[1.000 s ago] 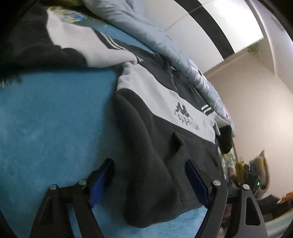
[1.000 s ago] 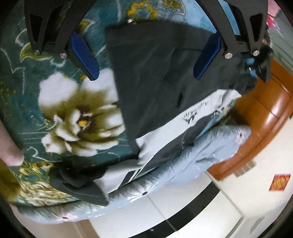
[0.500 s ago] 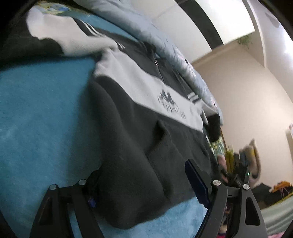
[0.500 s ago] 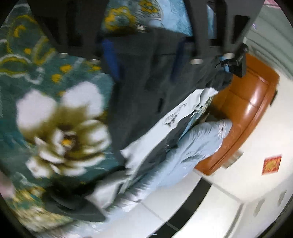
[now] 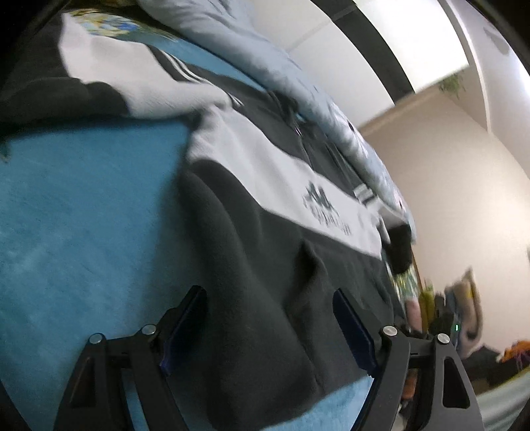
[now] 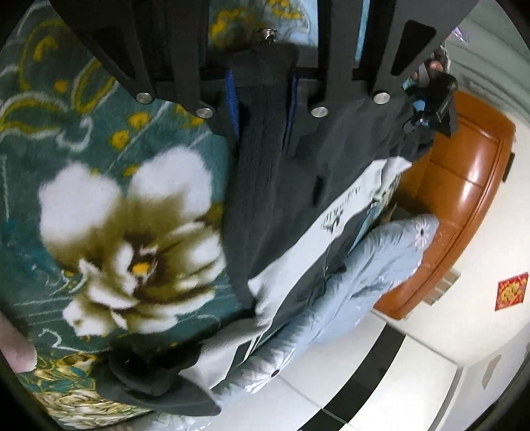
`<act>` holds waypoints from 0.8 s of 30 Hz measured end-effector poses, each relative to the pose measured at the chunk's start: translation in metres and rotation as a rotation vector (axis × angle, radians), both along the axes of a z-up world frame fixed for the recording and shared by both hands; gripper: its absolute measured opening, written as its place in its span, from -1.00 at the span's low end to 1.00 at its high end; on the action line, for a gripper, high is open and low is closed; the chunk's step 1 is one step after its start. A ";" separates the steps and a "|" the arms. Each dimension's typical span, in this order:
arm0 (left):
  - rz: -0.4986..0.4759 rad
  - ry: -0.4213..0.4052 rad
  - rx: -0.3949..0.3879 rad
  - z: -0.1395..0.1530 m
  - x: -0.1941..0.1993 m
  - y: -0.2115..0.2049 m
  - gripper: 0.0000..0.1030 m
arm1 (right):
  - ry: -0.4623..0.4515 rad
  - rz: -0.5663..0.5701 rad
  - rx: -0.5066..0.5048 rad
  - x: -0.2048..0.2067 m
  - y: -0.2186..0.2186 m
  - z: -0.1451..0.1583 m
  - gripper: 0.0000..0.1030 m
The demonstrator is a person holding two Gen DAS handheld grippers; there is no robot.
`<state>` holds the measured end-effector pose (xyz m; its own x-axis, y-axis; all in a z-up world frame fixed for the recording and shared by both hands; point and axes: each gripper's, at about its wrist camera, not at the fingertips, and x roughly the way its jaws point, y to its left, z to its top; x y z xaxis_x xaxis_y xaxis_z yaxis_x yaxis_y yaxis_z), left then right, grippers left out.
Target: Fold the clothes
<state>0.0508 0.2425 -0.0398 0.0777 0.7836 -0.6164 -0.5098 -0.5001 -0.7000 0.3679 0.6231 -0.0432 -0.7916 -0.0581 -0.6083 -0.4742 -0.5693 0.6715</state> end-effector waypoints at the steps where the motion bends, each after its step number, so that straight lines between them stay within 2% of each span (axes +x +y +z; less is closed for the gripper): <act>1: -0.026 -0.018 0.001 0.000 0.004 0.001 0.49 | 0.001 0.004 -0.011 0.001 -0.001 -0.001 -0.62; 3: -0.054 -0.048 -0.004 0.000 0.011 0.001 0.39 | 0.018 -0.001 -0.049 0.004 0.001 -0.001 -0.64; 4: -0.053 -0.045 -0.008 0.002 0.013 0.001 0.20 | 0.028 -0.005 -0.066 0.005 0.002 0.001 -0.66; 5: -0.044 -0.031 -0.013 0.006 0.013 -0.002 -0.24 | 0.043 -0.005 -0.073 0.005 0.002 0.005 -0.67; 6: -0.027 -0.022 -0.015 0.010 0.013 -0.006 -0.45 | 0.063 -0.001 -0.071 0.006 0.002 0.012 -0.68; 7: -0.013 -0.030 -0.003 0.013 0.011 -0.009 -0.53 | 0.082 0.006 -0.065 0.007 0.002 0.019 -0.69; 10: 0.020 -0.036 0.033 0.027 0.010 -0.019 -0.60 | 0.125 0.038 -0.018 0.011 -0.005 0.045 -0.70; 16: 0.020 0.053 0.026 0.057 0.033 -0.043 -0.63 | 0.148 0.063 0.034 0.030 -0.025 0.068 -0.72; 18: 0.021 0.064 -0.010 0.051 0.038 -0.051 -0.63 | 0.118 0.071 0.047 0.037 -0.032 0.063 -0.72; 22: 0.046 -0.004 -0.080 0.014 0.033 -0.055 -0.62 | 0.005 0.051 -0.006 0.038 -0.032 0.026 -0.72; 24: 0.056 -0.018 -0.075 0.007 0.032 -0.057 -0.62 | -0.024 0.044 -0.012 0.035 -0.031 0.017 -0.72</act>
<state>0.0830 0.1853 -0.0327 0.0468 0.7384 -0.6727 -0.4673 -0.5790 -0.6681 0.4029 0.5918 -0.0265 -0.7732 -0.1000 -0.6263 -0.4651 -0.5818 0.6672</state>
